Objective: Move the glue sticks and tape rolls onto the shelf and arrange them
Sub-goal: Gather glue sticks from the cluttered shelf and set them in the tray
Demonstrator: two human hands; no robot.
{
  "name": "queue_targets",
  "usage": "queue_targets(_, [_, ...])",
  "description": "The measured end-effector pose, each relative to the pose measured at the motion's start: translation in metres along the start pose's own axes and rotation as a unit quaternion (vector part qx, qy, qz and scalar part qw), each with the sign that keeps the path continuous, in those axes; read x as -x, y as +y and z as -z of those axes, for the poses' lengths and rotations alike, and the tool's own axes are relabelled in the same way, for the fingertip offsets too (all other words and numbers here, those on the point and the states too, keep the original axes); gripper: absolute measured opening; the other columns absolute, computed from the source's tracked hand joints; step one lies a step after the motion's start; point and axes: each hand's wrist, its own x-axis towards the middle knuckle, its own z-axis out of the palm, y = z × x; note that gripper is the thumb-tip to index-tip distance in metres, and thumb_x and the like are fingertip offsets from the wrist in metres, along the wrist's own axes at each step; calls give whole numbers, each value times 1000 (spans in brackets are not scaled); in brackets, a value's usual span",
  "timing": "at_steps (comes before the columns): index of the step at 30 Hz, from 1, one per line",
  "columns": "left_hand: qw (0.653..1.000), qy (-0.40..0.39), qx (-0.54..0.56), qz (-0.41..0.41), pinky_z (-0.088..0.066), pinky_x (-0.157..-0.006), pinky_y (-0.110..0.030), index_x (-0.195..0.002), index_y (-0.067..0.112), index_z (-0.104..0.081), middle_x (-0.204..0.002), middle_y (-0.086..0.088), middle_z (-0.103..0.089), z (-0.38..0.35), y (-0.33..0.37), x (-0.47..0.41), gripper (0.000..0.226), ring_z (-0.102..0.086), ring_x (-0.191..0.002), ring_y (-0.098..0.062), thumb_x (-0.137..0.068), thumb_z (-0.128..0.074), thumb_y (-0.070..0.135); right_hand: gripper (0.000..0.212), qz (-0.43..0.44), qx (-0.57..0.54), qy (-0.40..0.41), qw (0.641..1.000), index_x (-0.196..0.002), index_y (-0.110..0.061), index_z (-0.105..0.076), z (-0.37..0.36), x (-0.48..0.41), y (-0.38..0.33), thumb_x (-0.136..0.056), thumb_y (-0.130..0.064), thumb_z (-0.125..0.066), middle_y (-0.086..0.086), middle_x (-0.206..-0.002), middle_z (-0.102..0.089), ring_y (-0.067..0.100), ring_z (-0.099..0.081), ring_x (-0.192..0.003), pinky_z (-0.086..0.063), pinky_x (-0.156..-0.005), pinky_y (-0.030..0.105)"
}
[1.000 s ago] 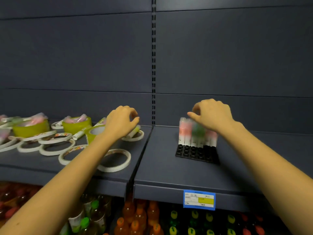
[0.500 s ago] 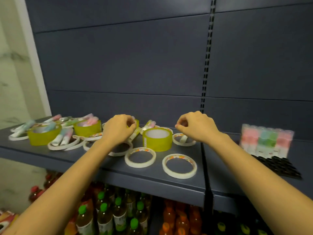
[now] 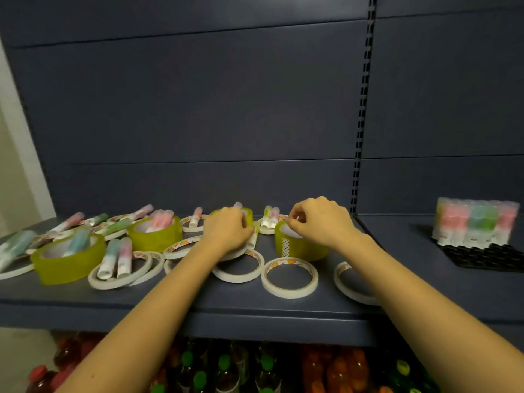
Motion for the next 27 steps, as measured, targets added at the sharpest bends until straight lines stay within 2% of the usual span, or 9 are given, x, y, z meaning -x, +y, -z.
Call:
queue_targets(3, [999,-19,-29,-12,-44,-74,-34,-100,13,-62,-114,-8,-58,-11,7,-14,38,-60,-96,-26,-87,-53,48,27,-23,9,-4,1000,-107,-26,-67,1,3,-1,-92,-41,-49,0,-103,-69,21,-64,-89,-52,-71,32])
queue_targets(5, [998,-30,-53,-3,-37,-65,-31,-102,13,-63,-120,-9,-52,-18,11,-22,42,-58,-96,-25,-85,-54,50,26,-38,10,-3,999,-107,-26,-67,4,7,3,-92,-39,-49,0,-103,-69,21,-64,-90,-52,-72,32])
queue_targets(10, [997,-36,-64,20,-33,-67,-31,-108,13,-62,-123,-9,-50,-25,13,-33,37,-57,-102,-26,-84,-56,40,24,-83,23,6,996,-104,-26,-68,17,18,24,-92,-37,-51,-2,-104,-69,22,-63,-93,-48,-71,31])
queue_targets(13, [999,-33,-15,27,-34,-66,-31,-92,12,-60,-111,-11,-58,-21,13,-35,34,-57,-92,-27,-84,-56,45,22,-126,1,13,992,-102,-26,-68,26,18,42,-92,-33,-51,0,-103,-70,24,-63,-94,-49,-73,34])
queue_targets(16, [998,-5,64,28,-35,-60,-29,-71,10,-56,-86,-11,-65,-10,15,-33,41,-57,-78,-26,-81,-58,50,21,-175,-38,20,984,-102,-25,-69,28,9,61,-91,-28,-52,3,-105,-69,27,-61,-96,-46,-72,33])
queue_targets(19, [988,28,150,18,-39,-64,-29,-79,13,-63,-78,-4,-63,2,15,-29,36,-57,-75,-23,-79,-60,49,22,-204,-50,10,978,-105,-20,-68,19,-6,76,-91,-26,-53,6,-108,-68,28,-61,-98,-44,-71,32])
queue_targets(23, [979,47,199,-2,-49,-73,-36,-79,23,-55,-78,0,-62,13,14,-28,21,-60,-82,-24,-80,-63,42,30,-241,-12,-27,970,-108,-11,-65,-1,-28,88,-92,-34,-55,12,-107,-65,31,-61,-97,-49,-74,36])
queue_targets(25, [974,47,221,-15,-52,-77,-40,-78,22,-55,-75,0,-63,14,13,-26,20,-62,-82,-23,-81,-65,39,33,-249,17,-61,966,-105,-9,-59,-14,-36,92,-91,-39,-55,12,-106,-62,30,-60,-97,-48,-72,35])
queue_targets(27, [968,53,244,-28,-53,-78,-42,-79,22,-56,-77,1,-65,16,12,-24,18,-63,-81,-21,-81,-66,37,40,-263,27,-87,961,-113,-9,-51,-26,-40,94,-89,-41,-57,13,-112,-57,31,-58,-104,-45,-73,35])
